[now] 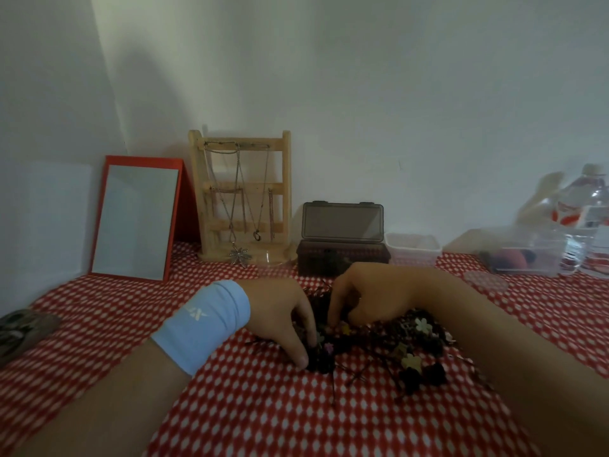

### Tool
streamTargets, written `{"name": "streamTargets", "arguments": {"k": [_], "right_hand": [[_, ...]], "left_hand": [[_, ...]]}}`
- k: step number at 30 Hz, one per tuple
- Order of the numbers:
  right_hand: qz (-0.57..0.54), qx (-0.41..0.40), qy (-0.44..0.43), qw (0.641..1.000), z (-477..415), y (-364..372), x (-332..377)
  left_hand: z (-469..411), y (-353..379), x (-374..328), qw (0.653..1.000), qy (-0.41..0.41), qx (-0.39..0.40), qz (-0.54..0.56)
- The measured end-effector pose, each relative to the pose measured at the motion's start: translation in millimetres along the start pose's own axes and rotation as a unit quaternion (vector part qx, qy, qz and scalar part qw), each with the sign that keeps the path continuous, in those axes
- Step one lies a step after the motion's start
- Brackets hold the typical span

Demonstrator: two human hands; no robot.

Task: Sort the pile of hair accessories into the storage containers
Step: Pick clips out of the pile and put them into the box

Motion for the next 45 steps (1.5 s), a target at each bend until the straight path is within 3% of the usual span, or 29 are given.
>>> {"name": "streamTargets", "arguments": {"k": [6,10,20,25,30,32,38,42,45], "right_hand": [[-0.027,0.022,-0.021,0.999,-0.4,10.0,15.0],[0.024,0.047,-0.020,0.998,-3.8,23.1,20.9],[-0.067,-0.038,-0.007,0.997,-6.2,0.0,0.9],[-0.140,-0.085,0.048,0.985,-10.6,-8.6,-19.0],[-0.100,-0.287,0.112,0.946,-32.6,-30.5,-52.9],[-0.062,-0.328,0.127,0.934,-47.0,-37.0,-70.5],[-0.043,-0.336,0.136,0.931,-75.2,-38.7,-101.5],[-0.014,-0.293,0.106,0.950,-78.0,-40.1,-106.3],[-0.006,-0.318,0.087,0.944,-70.7,-44.8,-103.9]], "left_hand": [[2.2,-0.7,2.0,1.000,-0.005,-0.015,-0.008],[11.0,-17.0,14.5,0.998,-0.017,-0.056,0.011],[0.2,-16.2,35.8,0.975,-0.027,-0.174,0.133],[-22.4,-24.0,32.8,0.978,-0.027,-0.187,0.094],[-64.9,-40.8,31.2,0.959,-0.047,-0.271,0.069],[-85.4,-42.8,31.9,0.951,-0.052,-0.293,0.084],[-133.8,-34.7,36.3,0.937,-0.057,-0.336,0.072],[-142.7,-30.5,38.5,0.944,-0.053,-0.310,0.100],[-136.7,-30.3,40.4,0.944,-0.031,-0.317,0.084]]}}
Point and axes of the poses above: each hand's wrist, its own z-axis away from the middle knuckle, its own y-axis out of the palm, x = y × z, the point moved 1 cm from there along -z, towards the middle knuckle, and after that the axes turned 15 degrees about -x, right-handed, at the moved point
